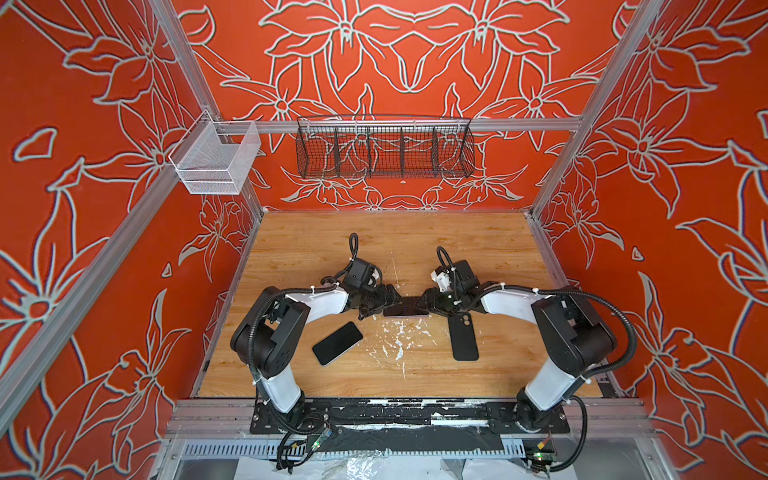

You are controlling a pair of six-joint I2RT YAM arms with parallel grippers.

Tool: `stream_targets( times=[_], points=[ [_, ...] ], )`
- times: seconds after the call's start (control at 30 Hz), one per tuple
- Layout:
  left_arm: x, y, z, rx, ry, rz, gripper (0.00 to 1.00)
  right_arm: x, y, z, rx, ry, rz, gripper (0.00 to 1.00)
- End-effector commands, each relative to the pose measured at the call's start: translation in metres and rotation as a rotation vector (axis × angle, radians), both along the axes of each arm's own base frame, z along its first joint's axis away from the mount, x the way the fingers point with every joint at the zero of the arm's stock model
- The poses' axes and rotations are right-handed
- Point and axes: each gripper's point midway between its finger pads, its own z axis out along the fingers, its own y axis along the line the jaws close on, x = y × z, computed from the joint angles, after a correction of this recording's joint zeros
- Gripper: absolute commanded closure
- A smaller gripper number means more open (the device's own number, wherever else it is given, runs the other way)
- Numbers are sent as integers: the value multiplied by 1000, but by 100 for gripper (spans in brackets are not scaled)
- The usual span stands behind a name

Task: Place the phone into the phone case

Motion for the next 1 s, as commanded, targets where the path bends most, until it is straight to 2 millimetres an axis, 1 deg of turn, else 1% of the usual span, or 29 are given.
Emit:
stream_targets(
  times=[0.0, 0.2, 0.47, 0.6, 0.73, 0.97],
  points=[
    [-2, -13, 6, -72, -3, -29, 18, -9, 24, 14, 139, 9, 71, 41],
    [-5, -12, 3, -73, 2, -28, 18, -8, 36, 42, 247, -53, 116, 41],
    [-6, -12, 1, -72, 6, -29, 18, -12, 41, 71, 339, -143, 147, 43],
    [-8, -11, 1, -70, 9, -29, 18, -14, 40, 79, 357, -168, 153, 43],
    [-9, -10, 0, -69, 10, -29, 18, -14, 39, 81, 361, -176, 151, 45],
    [-10, -7, -1, -64, 10, -20, 18, -12, 35, 82, 363, -178, 131, 54]
  ],
)
